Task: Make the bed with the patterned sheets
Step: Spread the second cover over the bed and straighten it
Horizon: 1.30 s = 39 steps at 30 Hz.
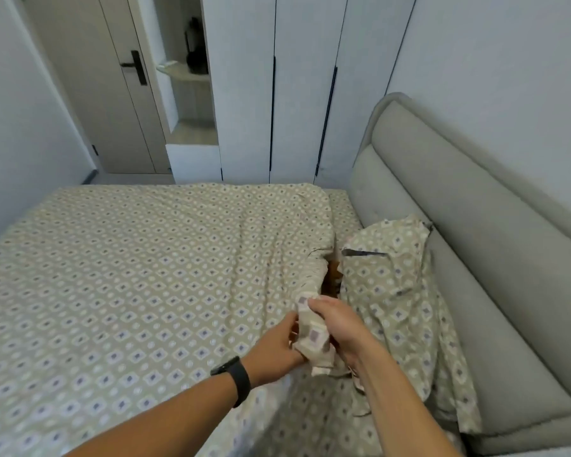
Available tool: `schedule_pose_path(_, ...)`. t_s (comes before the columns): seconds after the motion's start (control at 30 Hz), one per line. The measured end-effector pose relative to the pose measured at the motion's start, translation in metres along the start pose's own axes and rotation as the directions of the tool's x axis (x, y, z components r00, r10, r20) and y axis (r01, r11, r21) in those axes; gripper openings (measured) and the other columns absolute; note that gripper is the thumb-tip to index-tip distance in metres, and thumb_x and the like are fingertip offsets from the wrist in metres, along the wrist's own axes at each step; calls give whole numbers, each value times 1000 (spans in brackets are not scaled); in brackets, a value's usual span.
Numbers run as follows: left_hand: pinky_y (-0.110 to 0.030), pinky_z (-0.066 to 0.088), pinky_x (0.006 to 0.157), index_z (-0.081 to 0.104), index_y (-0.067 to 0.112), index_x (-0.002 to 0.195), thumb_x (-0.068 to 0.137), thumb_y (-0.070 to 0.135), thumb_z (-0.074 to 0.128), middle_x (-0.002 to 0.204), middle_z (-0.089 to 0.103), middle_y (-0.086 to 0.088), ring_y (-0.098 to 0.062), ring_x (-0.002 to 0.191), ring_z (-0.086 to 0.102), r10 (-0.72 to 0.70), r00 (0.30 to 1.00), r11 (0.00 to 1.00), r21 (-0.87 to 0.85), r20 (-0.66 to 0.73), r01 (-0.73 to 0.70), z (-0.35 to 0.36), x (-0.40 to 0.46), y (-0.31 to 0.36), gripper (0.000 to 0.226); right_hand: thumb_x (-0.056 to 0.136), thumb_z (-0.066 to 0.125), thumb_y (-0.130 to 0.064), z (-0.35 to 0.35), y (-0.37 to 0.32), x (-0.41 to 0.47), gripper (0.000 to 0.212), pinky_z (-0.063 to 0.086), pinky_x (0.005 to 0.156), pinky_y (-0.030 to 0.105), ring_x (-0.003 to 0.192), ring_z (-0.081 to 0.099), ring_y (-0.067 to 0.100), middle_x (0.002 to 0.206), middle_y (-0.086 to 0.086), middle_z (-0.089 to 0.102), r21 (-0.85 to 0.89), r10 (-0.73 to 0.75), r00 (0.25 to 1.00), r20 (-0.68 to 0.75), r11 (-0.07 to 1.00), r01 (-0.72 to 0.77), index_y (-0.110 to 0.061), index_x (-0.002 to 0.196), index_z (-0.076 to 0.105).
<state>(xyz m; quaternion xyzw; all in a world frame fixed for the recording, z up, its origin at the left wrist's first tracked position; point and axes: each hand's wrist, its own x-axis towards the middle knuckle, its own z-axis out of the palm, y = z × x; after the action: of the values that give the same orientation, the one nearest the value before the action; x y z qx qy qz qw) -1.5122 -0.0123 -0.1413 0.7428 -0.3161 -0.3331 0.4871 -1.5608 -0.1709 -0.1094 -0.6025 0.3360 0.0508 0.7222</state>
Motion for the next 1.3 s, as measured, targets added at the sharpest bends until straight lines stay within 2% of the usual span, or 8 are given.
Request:
schedule_pose_path(0.1,-19,49,77,63,33,106,92,9,58,100,70,15,1,89,63,95,985,992,101,-146,-81,-16,-9,9,28,77,64,-40,17,-3,-10,32,47,76,40,85,68,27,90,11,73,-12,-53,998,-20,999,53,-12,88,74)
schedule_pose_path(0.2,-37,45,69,58,17,86,93,11,51,82,64,1,-15,74,57,138,973,980,169,-185,-107,-20,-17,9,11,93,56,-44,20,11,-16,45,53,84,41,91,71,31,107,19,74,286,72,997,9,956,-72,-7,108,77)
schedule_pose_path(0.33,-21,37,64,52,21,77,100,12,52,70,55,17,-1,65,46,126,961,992,53,-245,-116,-18,-35,4,25,91,60,-38,30,38,-23,44,60,68,41,78,73,34,98,22,74,458,183,971,155,857,-234,0,106,75)
schedule_pose_path(0.7,-33,50,80,60,28,103,93,8,55,103,66,8,-16,96,62,-127,960,980,116,-251,160,-31,-72,-9,24,94,49,-25,9,4,-31,31,61,71,45,86,72,36,99,20,74,426,86,996,20,901,-87,-6,106,70)
schedule_pose_path(0.87,-19,45,91,28,34,147,84,6,71,141,43,9,-9,125,49,-53,999,998,-20,-3,53,-23,-70,57,81,94,54,-31,6,-3,-35,43,58,89,55,97,70,41,108,26,71,364,-13,999,44,931,-4,2,117,68)
schedule_pose_path(0.93,-15,51,78,28,36,138,82,16,79,127,58,6,-3,106,63,-40,998,999,16,54,39,-9,-62,63,78,99,55,-33,12,-7,-37,41,59,84,51,94,70,39,112,29,68,368,-51,995,82,930,18,0,121,65)
schedule_pose_path(1.07,-41,50,67,51,20,85,84,14,60,76,60,1,-6,63,51,40,949,974,225,-313,33,7,-52,44,11,103,55,-28,13,-1,-33,27,56,72,37,87,69,28,106,23,67,235,-110,989,94,968,86,-6,114,65)
schedule_pose_path(1.3,-24,38,60,54,20,75,97,21,56,68,51,9,-5,60,45,-113,920,990,36,-375,136,-10,-80,2,22,99,57,-21,43,20,-23,21,56,78,44,74,68,30,89,20,69,266,122,991,61,954,-134,-2,101,65)
